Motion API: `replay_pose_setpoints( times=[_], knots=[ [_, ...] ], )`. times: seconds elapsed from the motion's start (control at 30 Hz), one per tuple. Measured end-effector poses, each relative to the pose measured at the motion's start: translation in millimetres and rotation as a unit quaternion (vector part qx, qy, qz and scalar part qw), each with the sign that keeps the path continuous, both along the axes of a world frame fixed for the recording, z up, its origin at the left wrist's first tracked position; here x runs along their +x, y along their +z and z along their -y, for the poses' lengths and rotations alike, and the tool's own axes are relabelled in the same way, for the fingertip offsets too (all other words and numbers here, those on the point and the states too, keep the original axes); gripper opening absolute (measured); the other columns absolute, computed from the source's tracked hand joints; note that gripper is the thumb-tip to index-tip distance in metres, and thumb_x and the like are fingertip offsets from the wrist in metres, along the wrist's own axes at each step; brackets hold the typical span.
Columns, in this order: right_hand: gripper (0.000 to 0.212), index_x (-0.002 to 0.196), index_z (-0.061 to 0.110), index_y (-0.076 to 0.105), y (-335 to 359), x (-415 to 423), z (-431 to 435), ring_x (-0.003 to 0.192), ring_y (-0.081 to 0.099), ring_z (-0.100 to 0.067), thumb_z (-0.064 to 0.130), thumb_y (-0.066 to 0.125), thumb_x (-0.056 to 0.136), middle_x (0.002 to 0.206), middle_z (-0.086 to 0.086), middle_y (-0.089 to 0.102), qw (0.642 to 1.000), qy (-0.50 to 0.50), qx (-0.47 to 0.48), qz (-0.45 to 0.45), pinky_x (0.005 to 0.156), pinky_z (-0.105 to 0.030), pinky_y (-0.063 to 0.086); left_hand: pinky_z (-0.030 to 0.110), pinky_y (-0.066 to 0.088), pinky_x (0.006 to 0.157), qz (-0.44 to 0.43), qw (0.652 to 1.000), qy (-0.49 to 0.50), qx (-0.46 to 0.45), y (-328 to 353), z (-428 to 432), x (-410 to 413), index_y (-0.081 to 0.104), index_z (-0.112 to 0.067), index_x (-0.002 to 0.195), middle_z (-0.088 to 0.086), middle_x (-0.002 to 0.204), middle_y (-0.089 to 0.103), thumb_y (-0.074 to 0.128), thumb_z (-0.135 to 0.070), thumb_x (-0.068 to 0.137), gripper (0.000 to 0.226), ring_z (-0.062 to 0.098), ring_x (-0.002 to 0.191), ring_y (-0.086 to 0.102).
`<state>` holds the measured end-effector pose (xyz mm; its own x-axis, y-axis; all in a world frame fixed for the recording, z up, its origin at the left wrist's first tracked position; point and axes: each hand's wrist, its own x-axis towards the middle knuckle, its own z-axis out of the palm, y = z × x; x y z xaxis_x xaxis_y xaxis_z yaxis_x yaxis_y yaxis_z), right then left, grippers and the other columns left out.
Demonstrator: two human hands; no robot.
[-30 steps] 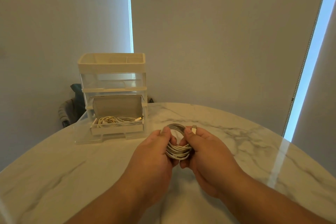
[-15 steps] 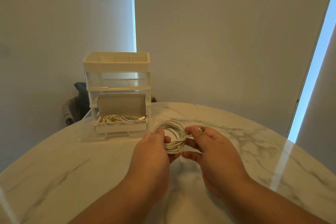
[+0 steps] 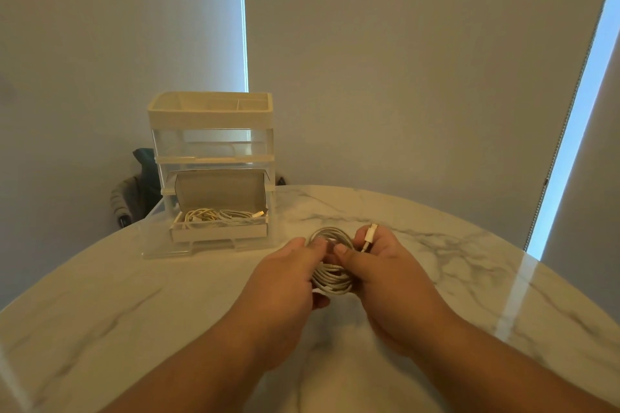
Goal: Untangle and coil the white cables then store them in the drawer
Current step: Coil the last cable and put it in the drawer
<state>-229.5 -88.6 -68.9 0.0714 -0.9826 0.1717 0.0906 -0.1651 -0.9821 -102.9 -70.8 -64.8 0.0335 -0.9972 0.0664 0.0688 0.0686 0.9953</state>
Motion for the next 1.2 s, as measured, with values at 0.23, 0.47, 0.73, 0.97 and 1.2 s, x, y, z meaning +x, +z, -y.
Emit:
replay_pose_setpoints(
  times=[0.23, 0.47, 0.73, 0.97, 1.2],
  knots=[
    [0.023, 0.105, 0.011, 0.064, -2.0, 1.8, 5.6, 0.075, 0.062, -0.027, 0.005, 0.042, 0.102, 0.092, -0.017, 0.069, 0.989, 0.050, 0.069, 0.120, 0.056, -0.035, 0.049, 0.032, 0.050, 0.061, -0.076, 0.979, -0.189, -0.023, 2.9, -2.9, 2.9, 0.071, -0.004, 0.099, 0.018, 0.095, 0.065, 0.056, -0.009, 0.066, 0.036, 0.023, 0.077, 0.060],
    [0.030, 0.096, 0.003, 0.067, 7.4, -1.4, 3.4, 0.046, 0.051, -0.018, -0.002, 0.038, 0.093, 0.065, -0.013, 0.062, 0.967, 0.092, 0.154, 0.183, 0.039, -0.022, 0.039, 0.029, 0.052, 0.075, -0.086, 0.977, -0.185, -0.057, 5.7, -2.3, 7.6, 0.069, 0.006, 0.109, 0.024, 0.100, 0.069, 0.055, -0.007, 0.086, 0.029, 0.023, 0.080, 0.061],
    [0.026, 0.068, 0.010, 0.066, 4.3, 3.0, -1.6, 0.047, 0.046, -0.018, 0.011, 0.044, 0.080, 0.059, -0.009, 0.052, 0.960, 0.099, 0.207, 0.158, 0.047, -0.024, 0.030, 0.038, 0.048, 0.068, -0.033, 0.996, -0.040, -0.074, -5.9, -4.4, -8.3, 0.062, 0.003, 0.091, 0.012, 0.072, 0.065, 0.060, -0.038, 0.089, 0.040, 0.021, 0.067, 0.056],
    [0.035, 0.088, 0.003, 0.077, -1.2, 4.3, 3.3, 0.064, 0.059, -0.031, 0.012, 0.044, 0.081, 0.080, -0.020, 0.072, 0.981, 0.019, 0.154, 0.119, 0.051, -0.032, 0.046, 0.038, 0.043, 0.063, -0.132, 0.985, -0.106, -0.038, -3.5, -3.1, -9.9, 0.063, 0.009, 0.105, 0.020, 0.080, 0.064, 0.047, -0.020, 0.078, 0.043, 0.028, 0.071, 0.056],
    [0.018, 0.100, 0.018, 0.064, -17.4, 14.6, -2.6, 0.082, 0.069, -0.032, 0.027, 0.052, 0.091, 0.093, -0.016, 0.071, 0.997, -0.039, 0.068, 0.012, 0.068, -0.048, 0.060, 0.011, 0.046, 0.054, 0.086, 0.987, 0.030, -0.134, -3.0, -18.2, -15.6, 0.061, -0.017, 0.090, -0.003, 0.076, 0.066, 0.053, -0.046, 0.094, 0.031, -0.004, 0.062, 0.060]
  ],
)
